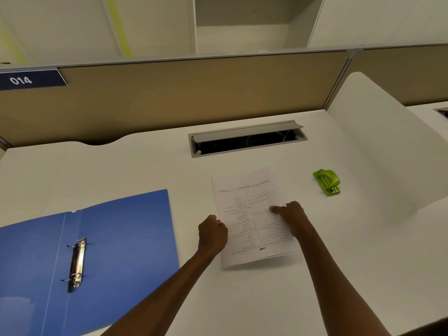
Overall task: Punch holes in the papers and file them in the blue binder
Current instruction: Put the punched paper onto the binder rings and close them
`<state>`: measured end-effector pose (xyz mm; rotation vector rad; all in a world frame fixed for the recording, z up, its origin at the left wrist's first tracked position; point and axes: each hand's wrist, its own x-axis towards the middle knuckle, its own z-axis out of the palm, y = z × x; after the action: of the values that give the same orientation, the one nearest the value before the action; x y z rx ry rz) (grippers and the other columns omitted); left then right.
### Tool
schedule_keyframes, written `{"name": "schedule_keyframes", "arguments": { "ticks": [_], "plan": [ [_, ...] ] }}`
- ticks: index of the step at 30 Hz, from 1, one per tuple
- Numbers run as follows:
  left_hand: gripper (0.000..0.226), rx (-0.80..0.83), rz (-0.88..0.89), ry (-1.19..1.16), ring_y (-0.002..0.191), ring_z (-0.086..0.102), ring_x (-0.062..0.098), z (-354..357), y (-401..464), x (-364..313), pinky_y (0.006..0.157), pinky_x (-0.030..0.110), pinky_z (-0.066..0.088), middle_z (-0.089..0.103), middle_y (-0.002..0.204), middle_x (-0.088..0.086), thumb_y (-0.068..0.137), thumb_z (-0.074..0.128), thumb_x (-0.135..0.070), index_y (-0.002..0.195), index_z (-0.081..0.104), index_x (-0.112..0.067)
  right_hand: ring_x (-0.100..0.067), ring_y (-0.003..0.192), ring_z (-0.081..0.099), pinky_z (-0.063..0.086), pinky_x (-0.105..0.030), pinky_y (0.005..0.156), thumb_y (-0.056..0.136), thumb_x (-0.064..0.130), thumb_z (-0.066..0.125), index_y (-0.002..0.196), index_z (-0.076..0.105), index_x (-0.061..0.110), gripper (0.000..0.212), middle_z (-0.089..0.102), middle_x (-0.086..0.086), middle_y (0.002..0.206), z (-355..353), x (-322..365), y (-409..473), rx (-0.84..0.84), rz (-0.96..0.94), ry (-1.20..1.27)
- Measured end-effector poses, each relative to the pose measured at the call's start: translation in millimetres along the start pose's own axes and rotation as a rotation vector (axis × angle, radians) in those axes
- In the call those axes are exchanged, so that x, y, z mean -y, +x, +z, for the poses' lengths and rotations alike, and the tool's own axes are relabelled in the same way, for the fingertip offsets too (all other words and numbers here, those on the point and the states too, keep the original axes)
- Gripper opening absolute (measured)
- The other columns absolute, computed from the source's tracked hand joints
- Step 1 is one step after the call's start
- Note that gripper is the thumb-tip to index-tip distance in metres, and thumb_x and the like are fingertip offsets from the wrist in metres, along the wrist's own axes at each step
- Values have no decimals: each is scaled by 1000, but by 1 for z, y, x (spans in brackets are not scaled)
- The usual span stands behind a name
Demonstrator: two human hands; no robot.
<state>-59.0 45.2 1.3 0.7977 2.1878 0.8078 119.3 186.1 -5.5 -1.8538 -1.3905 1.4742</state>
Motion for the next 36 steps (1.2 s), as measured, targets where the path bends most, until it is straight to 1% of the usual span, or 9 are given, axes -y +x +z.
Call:
{"name": "schedule_keyframes", "arguments": {
  "ticks": [2,4,9,11,14,17,23,30,36],
  "plan": [
    [20,9,-16,-33,70,55,22,0,1,3,48,11,35,56,81,17,91,38,-2,75,50,-4,-26,75,64,56,-36,71,76,10,73,94,65,-2,23,69,-14,93,0,-3,4,-70,-5,-150],
    [28,20,-40,-94,103,60,28,1,4,6,74,15,44,62,114,17,94,40,-4,117,55,1,-29,84,63,56,-41,80,79,9,67,94,65,3,16,67,-10,93,1,-5,2,-89,-78,-259],
    [64,38,-63,-312,132,45,26,-5,9,0,108,35,38,43,147,11,96,53,-27,148,20,-8,-16,87,67,48,-20,59,86,11,62,92,62,22,12,67,10,88,1,-5,-12,-36,-288,-71],
    [70,60,-18,-440,125,51,23,-12,15,-9,103,38,45,49,142,7,92,59,-34,147,21,-12,-5,85,68,50,-12,58,88,14,61,96,63,30,18,71,14,94,0,-1,-19,42,-335,35],
    [42,22,145,-552,110,60,18,-27,23,-28,77,16,49,62,122,1,93,59,-31,130,47,-14,-4,93,69,56,-18,72,89,15,60,112,64,30,28,72,12,104,1,6,-25,93,-401,175],
    [32,-77,312,-539,103,61,14,-39,26,-49,67,5,47,64,113,-3,97,52,-26,127,55,-13,-2,102,65,54,-15,76,91,8,57,119,62,27,35,70,11,111,3,20,-29,81,-484,309],
    [29,-149,489,-576,99,59,9,-43,23,-67,67,6,51,60,112,-1,98,48,-21,126,50,-13,5,99,62,50,-7,70,89,10,57,115,59,35,36,68,19,108,4,46,-36,0,-597,328],
    [32,-139,384,-540,94,59,7,-25,17,-34,65,-1,46,59,112,-2,94,58,-20,124,50,-14,-15,103,66,58,-32,83,83,15,70,114,63,24,33,70,6,110,17,23,-32,17,-527,322],
    [29,-116,336,-548,95,57,9,-19,20,-27,66,1,49,57,113,-2,97,51,-15,126,47,-18,-9,97,67,57,-25,78,85,11,66,111,63,27,31,71,10,105,26,19,-32,-4,-466,327]
  ]
}}
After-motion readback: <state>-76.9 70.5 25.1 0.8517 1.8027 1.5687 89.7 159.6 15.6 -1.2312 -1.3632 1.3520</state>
